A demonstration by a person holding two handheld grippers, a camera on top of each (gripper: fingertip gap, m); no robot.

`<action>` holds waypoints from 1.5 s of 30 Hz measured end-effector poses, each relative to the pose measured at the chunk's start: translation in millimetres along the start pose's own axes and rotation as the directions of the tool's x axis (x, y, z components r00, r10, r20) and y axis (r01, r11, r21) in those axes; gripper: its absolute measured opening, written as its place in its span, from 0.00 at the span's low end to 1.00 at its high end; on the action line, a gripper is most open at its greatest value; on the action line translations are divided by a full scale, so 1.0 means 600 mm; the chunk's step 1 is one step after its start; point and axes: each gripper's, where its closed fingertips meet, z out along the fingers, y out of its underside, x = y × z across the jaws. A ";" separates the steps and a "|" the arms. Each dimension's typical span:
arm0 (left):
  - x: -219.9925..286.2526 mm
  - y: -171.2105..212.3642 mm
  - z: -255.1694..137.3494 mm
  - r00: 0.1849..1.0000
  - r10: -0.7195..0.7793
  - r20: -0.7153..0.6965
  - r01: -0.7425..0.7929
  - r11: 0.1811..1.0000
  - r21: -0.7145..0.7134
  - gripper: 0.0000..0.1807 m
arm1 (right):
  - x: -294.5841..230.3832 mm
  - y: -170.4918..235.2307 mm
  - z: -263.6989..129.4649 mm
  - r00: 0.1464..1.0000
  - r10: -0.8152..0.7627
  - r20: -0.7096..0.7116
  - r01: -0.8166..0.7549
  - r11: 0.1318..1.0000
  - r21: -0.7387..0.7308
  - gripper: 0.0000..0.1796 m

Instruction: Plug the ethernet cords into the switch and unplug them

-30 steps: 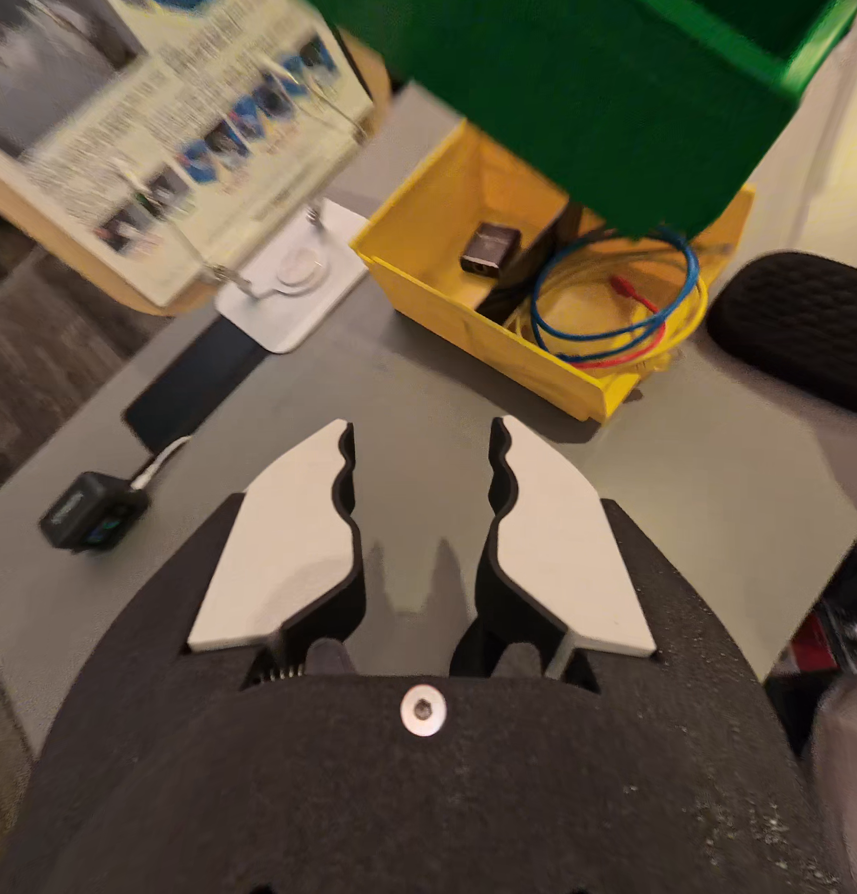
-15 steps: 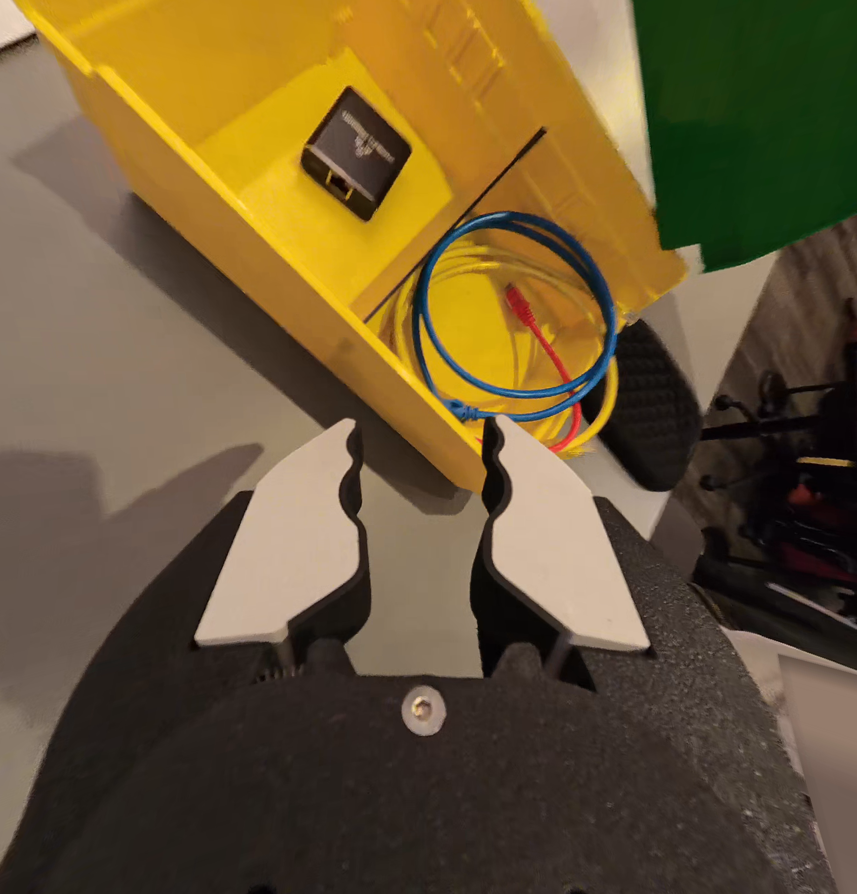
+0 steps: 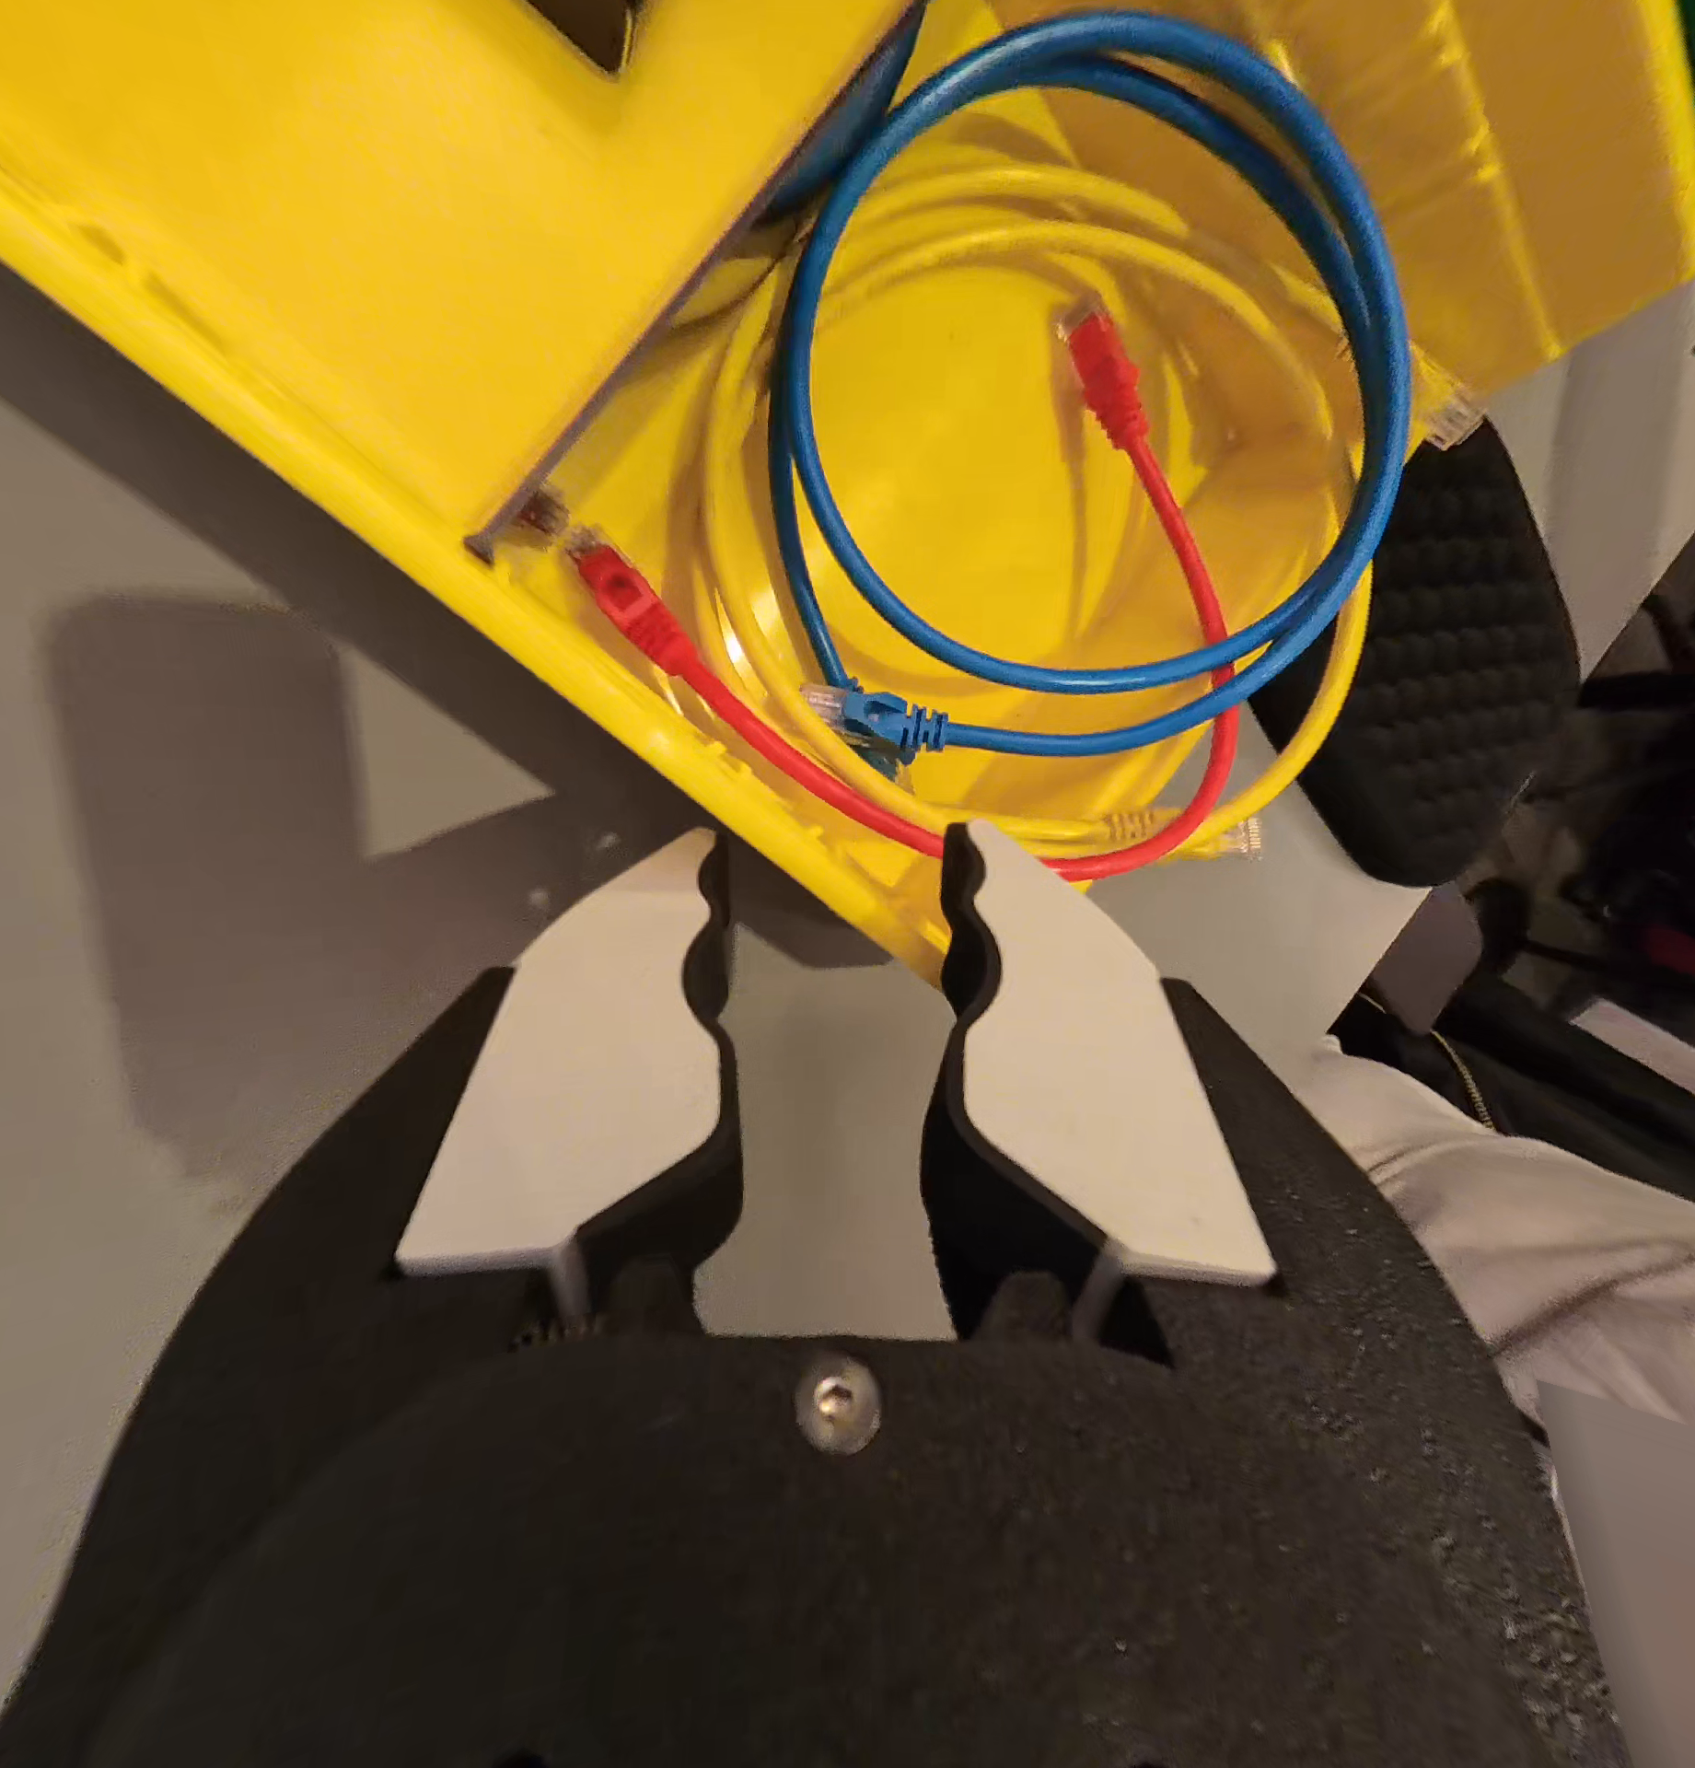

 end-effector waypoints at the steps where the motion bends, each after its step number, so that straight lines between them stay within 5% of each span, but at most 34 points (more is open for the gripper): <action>1: 0.000 0.003 -0.002 1.000 0.009 0.002 -0.009 1.000 -0.011 0.20 | 0.006 0.003 0.006 1.000 -0.004 -0.012 0.004 1.000 -0.013 0.07; 3: 0.002 0.007 -0.006 0.999 0.034 -0.017 -0.034 0.999 -0.022 0.12 | 0.017 0.010 0.021 0.999 -0.014 -0.036 0.012 0.999 -0.051 0.08; 16: -0.163 0.057 -0.095 0.975 -0.214 0.061 0.213 0.977 0.027 0.04 | -0.024 0.015 0.097 0.999 -0.042 0.031 0.046 0.989 -0.139 0.09; 22: -0.223 0.085 -0.132 0.929 -0.352 -0.116 0.363 0.927 0.096 0.08 | -0.076 0.005 0.148 0.995 -0.088 0.034 0.093 0.981 -0.171 0.10; 32: -0.307 0.189 -0.202 0.878 -0.479 0.004 0.474 0.870 0.137 0.07 | -0.138 -0.013 0.208 0.984 -0.180 0.015 0.179 0.964 -0.196 0.08; 38: -0.299 0.268 -0.227 0.843 -0.533 0.081 0.529 0.846 0.057 0.05 | -0.154 -0.020 0.220 0.916 -0.384 -0.119 0.355 0.912 -0.206 0.04; 45: -0.308 0.251 -0.226 0.850 -0.520 0.089 0.514 0.854 0.082 0.05 | -0.199 -0.032 0.238 0.875 -0.460 -0.148 0.435 0.883 -0.176 0.04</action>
